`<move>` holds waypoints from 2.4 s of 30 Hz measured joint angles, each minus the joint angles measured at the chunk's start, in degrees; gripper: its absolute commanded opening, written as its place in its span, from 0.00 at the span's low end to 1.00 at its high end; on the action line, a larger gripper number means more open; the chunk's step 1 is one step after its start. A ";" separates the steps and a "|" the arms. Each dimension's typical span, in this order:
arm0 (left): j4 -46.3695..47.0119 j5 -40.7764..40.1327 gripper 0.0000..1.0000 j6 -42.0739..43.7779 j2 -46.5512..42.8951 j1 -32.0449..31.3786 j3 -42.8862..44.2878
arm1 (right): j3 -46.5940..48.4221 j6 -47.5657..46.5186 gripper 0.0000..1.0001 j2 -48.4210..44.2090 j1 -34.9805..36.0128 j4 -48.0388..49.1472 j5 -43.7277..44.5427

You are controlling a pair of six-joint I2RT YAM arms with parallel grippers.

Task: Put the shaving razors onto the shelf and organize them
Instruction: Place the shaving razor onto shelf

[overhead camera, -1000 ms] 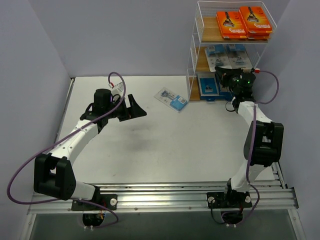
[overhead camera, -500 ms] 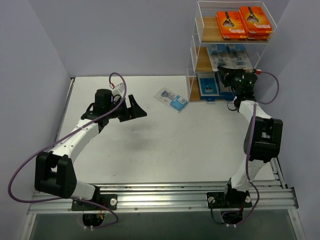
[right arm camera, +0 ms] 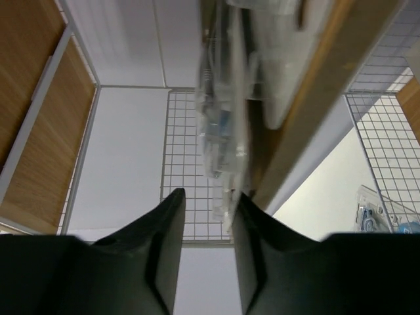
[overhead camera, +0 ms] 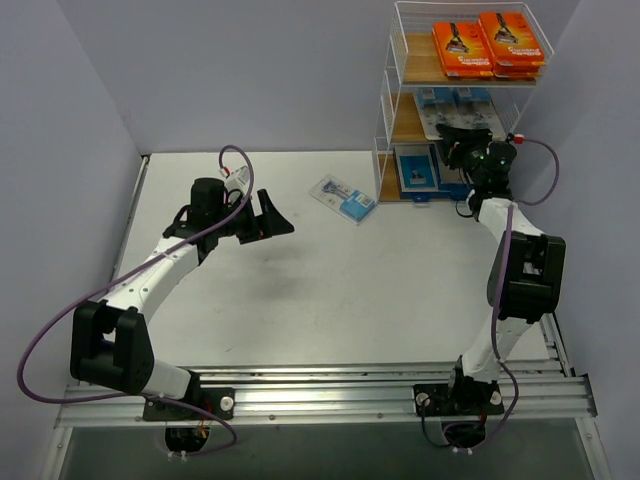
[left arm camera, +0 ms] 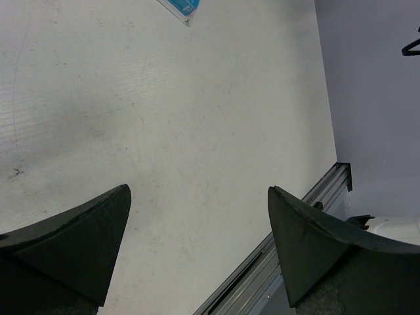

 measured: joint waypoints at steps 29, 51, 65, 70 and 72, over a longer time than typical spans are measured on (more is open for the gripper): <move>-0.76 0.68 0.94 0.07 0.00 0.00 0.68 | 11.91 -8.90 0.76 -1.36 -0.31 -20.28 -1.64; -2.67 1.53 0.94 0.46 0.00 0.00 1.88 | 15.61 -13.38 0.84 -2.12 -0.42 -32.85 0.31; -2.99 2.34 0.94 0.46 0.00 0.00 1.97 | 15.61 -13.73 0.84 -2.16 -0.28 -34.53 0.76; -2.99 2.75 0.94 0.46 0.00 0.00 1.97 | 15.61 -13.64 0.84 -2.16 0.02 -34.51 0.83; -2.99 2.80 0.94 0.46 0.00 0.00 1.97 | 15.61 -13.62 0.84 -2.16 0.15 -34.51 1.16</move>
